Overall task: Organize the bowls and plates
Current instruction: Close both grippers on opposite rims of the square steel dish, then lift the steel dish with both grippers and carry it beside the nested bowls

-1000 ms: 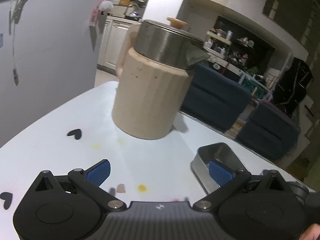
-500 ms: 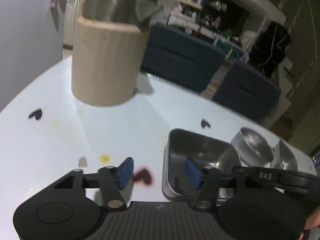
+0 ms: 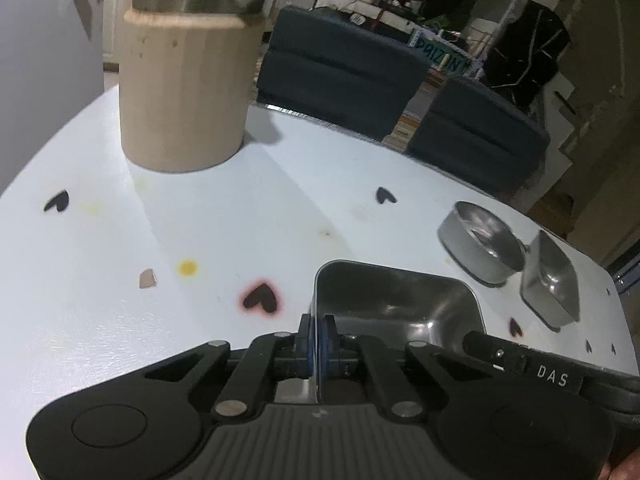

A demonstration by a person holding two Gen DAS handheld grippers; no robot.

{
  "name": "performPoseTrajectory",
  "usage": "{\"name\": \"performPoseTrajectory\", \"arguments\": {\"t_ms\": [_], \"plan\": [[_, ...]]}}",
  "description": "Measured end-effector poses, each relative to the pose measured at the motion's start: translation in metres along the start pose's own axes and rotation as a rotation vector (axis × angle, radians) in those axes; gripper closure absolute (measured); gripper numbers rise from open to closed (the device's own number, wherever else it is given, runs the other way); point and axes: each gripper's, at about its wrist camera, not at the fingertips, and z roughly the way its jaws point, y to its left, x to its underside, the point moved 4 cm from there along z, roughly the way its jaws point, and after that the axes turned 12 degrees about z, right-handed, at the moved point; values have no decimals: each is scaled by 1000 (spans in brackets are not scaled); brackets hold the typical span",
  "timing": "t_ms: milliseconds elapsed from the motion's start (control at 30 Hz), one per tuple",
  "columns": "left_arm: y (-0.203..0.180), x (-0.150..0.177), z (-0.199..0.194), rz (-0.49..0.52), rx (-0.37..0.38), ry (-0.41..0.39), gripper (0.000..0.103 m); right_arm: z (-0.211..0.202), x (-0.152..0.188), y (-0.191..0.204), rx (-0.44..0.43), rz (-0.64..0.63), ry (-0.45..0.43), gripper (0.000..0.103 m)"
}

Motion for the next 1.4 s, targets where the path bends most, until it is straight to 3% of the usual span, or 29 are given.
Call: {"name": "performPoseTrajectory", "arguments": {"t_ms": [367,667,1000,1400], "plan": [[-14,24,-60,87,12,-23,100,-58,38,-6,-69,64,-33,100],[-25,65,-86,175,5,24,100,-88,90,-19,-84,108,-38,100],[-22,105,-84,226,-8,104,100,-94,133,-21,-76,112,-5,98],[-16,112,-76,226,-8,138,100,-96,152,-19,-55,98,4,97]]}}
